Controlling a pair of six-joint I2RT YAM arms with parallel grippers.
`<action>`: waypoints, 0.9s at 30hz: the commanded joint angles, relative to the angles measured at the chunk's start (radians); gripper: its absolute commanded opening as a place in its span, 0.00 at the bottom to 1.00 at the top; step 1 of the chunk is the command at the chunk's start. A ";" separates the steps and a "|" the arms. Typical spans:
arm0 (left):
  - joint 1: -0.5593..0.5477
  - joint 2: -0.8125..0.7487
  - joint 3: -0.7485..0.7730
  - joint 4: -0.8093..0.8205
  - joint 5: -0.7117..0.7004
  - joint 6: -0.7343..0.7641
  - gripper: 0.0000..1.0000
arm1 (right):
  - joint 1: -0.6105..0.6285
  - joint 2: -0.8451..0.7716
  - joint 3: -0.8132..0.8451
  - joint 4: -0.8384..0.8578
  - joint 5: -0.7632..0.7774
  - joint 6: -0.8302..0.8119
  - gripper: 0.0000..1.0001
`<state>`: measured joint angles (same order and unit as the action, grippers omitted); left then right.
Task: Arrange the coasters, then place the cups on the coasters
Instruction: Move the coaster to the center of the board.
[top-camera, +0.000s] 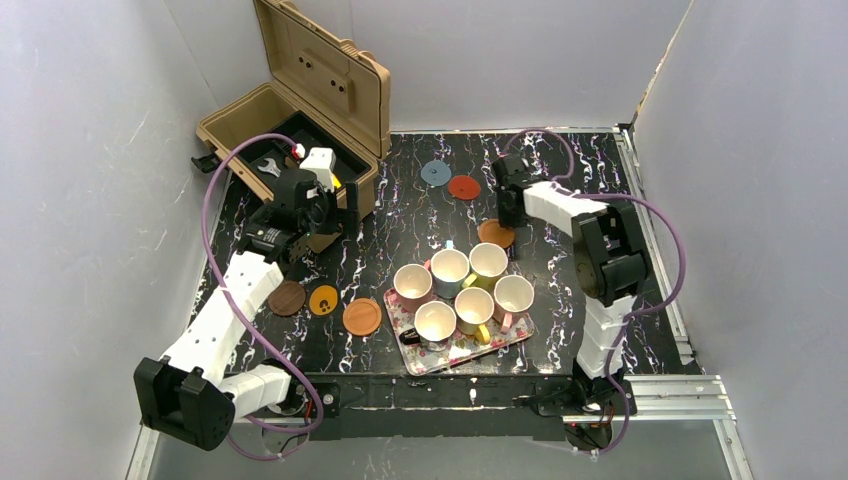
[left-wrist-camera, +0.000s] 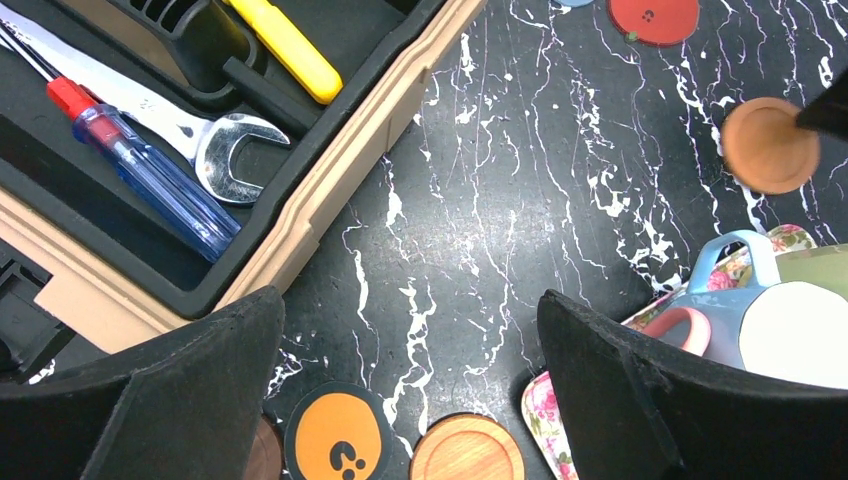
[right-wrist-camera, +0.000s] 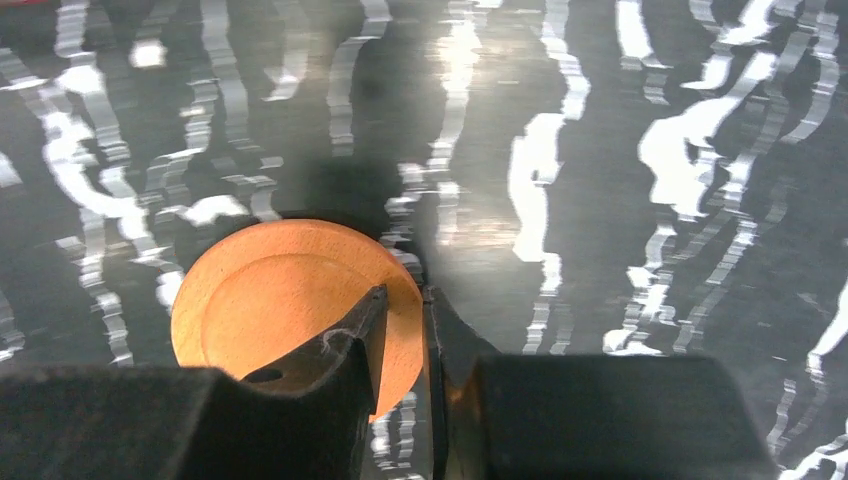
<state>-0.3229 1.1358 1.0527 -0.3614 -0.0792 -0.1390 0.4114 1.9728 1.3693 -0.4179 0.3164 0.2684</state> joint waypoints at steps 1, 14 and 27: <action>0.005 -0.033 -0.028 0.037 -0.017 0.003 0.96 | -0.116 -0.049 -0.058 -0.018 0.019 0.006 0.28; 0.004 -0.022 -0.064 0.081 -0.030 -0.010 0.96 | -0.261 -0.136 -0.016 -0.029 -0.108 -0.021 0.31; 0.004 -0.045 -0.083 0.100 -0.040 -0.006 0.97 | -0.303 -0.346 -0.249 0.044 -0.305 0.051 0.80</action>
<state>-0.3229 1.1240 0.9840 -0.2813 -0.1009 -0.1425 0.1417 1.6547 1.2194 -0.4259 0.1284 0.2672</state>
